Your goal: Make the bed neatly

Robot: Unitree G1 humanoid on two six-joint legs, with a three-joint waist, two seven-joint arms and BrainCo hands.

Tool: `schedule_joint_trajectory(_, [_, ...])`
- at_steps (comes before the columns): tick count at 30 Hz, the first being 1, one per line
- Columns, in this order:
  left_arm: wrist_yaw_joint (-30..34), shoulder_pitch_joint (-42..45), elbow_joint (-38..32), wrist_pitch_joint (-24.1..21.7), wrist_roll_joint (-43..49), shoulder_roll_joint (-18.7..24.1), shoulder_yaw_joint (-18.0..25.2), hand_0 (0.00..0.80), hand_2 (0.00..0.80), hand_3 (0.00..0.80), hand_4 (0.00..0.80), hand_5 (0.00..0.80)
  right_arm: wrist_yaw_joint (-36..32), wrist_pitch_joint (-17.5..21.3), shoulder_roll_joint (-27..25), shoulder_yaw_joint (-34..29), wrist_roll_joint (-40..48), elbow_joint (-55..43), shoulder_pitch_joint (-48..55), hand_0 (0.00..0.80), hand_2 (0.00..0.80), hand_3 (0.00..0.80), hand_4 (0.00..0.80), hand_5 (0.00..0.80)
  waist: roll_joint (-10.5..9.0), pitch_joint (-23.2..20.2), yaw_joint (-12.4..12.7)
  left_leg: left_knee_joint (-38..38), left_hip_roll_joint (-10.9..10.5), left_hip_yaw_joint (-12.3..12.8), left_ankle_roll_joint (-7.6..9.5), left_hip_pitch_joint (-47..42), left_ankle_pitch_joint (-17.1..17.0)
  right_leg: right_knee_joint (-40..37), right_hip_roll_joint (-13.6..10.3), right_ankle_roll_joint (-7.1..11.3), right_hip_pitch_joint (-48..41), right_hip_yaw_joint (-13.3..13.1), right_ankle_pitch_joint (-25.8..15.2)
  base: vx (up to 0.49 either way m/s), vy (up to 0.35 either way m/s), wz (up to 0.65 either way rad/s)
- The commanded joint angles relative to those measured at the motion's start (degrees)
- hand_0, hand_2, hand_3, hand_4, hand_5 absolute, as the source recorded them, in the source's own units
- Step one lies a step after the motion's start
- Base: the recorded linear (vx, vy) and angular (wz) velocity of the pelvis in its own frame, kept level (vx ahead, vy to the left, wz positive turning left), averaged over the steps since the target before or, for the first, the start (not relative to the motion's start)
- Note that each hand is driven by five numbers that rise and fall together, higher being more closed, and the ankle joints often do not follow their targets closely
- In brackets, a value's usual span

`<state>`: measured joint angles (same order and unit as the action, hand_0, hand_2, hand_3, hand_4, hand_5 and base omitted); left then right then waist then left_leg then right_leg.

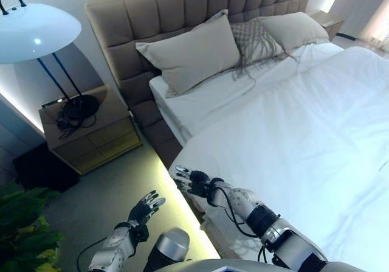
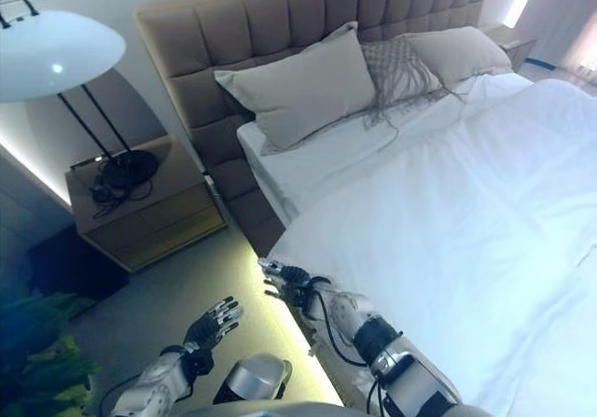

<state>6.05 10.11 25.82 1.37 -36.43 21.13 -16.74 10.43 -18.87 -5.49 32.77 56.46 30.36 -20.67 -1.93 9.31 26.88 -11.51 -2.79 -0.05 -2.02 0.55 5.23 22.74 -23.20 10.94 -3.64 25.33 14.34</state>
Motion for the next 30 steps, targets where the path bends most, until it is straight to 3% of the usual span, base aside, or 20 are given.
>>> schedule_joint_trajectory(1, [-1.04,-1.41,-3.13,-3.41,2.1,-0.82,-0.35,0.0,0.0,0.0,0.0,0.0,1.64,12.85,0.52,-5.95,-5.85,-4.41,-1.88,0.0,0.0,0.0,0.0,0.0,-0.02,1.66,-1.39,0.35,1.14,0.22,2.43,-1.71,-2.5,-10.05,-3.08,2.37,2.59,-3.72,-26.21,-0.016,-0.048,-0.01])
schedule_joint_trajectory(4, [-1.66,-0.53,-3.26,-3.93,2.4,-1.55,-0.09,0.0,0.0,0.0,0.0,0.0,2.35,19.37,-1.23,-10.22,-11.26,-7.84,2.26,0.0,0.0,0.0,0.0,0.0,0.14,1.74,-3.31,0.05,1.06,0.78,2.83,-1.58,-1.91,-9.53,-3.35,2.67,3.86,-5.07,-27.01,-0.02,-0.045,-0.13])
schedule_joint_trajectory(7, [-2.05,0.28,-3.19,-4.91,3.19,-2.33,0.45,0.0,0.0,0.0,0.0,0.0,0.84,23.28,-3.35,-14.75,-13.53,-9.82,8.07,0.0,0.0,0.0,0.0,0.0,0.39,1.67,-5.57,-0.25,1.07,1.52,3.3,-1.32,-1.26,-9.58,-3.2,2.83,4.86,-6.71,-27.37,-0.04,-0.053,-0.25])
schedule_joint_trajectory(10, [-2.29,0.45,-2.82,-6.66,4.66,-2.41,1.41,0.0,0.0,0.0,0.0,0.0,-1.0,23.78,-5.03,-19.8,-14.59,-9.2,13.64,0.0,0.0,0.0,0.0,0.0,0.45,1.74,-8.2,-0.51,1.25,2.3,3.65,-0.97,-0.6,-10.48,-2.53,2.89,5.67,-8.52,-27.55,-0.06,-0.09,-0.31])
schedule_joint_trajectory(13, [-2.45,0.43,-2.51,-8.58,5.91,-2.12,3.08,0.0,0.0,0.0,0.0,0.0,-2.97,23.63,-6.15,-24.59,-13.1,-4.86,17.66,0.0,0.0,0.0,0.0,0.0,0.17,2.14,-9.81,-0.35,1.69,3.73,3.99,-1.43,0.24,-10.35,-2.52,3.1,6.45,-8.03,-28.15,-0.061,-0.117,-0.36])
schedule_joint_trajectory(16, [-1.21,0.41,-2.51,-10.56,5.37,-1.9,4.85,0.0,0.0,0.0,0.0,0.0,-6.74,26.51,-7.39,-28.9,-10.08,0.64,20.65,0.0,0.0,0.0,0.0,0.0,-0.3,2.48,-10.72,-0.26,2.15,4.87,4.23,-1.95,1.24,-11.22,-1.6,2.87,6.66,-6.79,-26.94,-0.086,-0.174,-0.69])
schedule_joint_trajectory(20, [0.77,-0.46,-1.69,-11.35,6.17,-0.15,5.27,0.0,0.0,0.0,0.0,0.0,-10.55,30.73,-7.7,-34.71,-6.94,6.73,23.82,0.0,0.0,0.0,0.0,0.0,-1.16,2.96,-12.54,-1.6,2.63,5.21,4.53,-1.61,2.57,-10.86,-0.43,2.86,7.39,-8.97,-26.1,-0.049,-0.279,-0.55])
schedule_joint_trajectory(23, [2.04,-0.46,-1.19,-12.11,6.71,0.83,4.18,0.0,0.0,0.0,0.0,0.0,-13.88,31.36,-7.17,-37.5,-5.59,9.2,26.56,0.0,0.0,0.0,0.0,0.0,-1.14,2.55,-14.46,-2.38,3.7,4.13,4.41,-1.2,2.29,-9.96,2.91,1.93,6.81,-11.86,-22.05,-0.01,-0.311,0.07])
schedule_joint_trajectory(25, [2.39,0.06,-1.31,-12.57,6.66,0.89,3.76,0.0,0.0,0.0,0.0,0.0,-15.82,31.21,-6.89,-37.52,-6.89,10.0,27.84,0.0,0.0,0.0,0.0,0.0,-0.74,2.24,-15.18,-2.44,4.75,3.98,3.57,-1.14,1.71,-10.2,5.34,0.6,5.74,-11.27,-18.75,-0.056,-0.286,0.31])
schedule_joint_trajectory(30, [3.89,-0.49,-0.19,-10.92,6.28,-1.58,3.79,0.0,0.0,0.0,0.0,0.0,-15.71,28.23,-7.9,-35.78,-8.59,10.04,27.36,0.0,0.0,0.0,0.0,0.0,-0.38,1.82,-16.46,-7.68,5.71,2.6,1.76,-0.56,4.29,-7.46,6.98,-1.88,6.21,-12.49,-15.83,-0.012,-0.172,0.05])
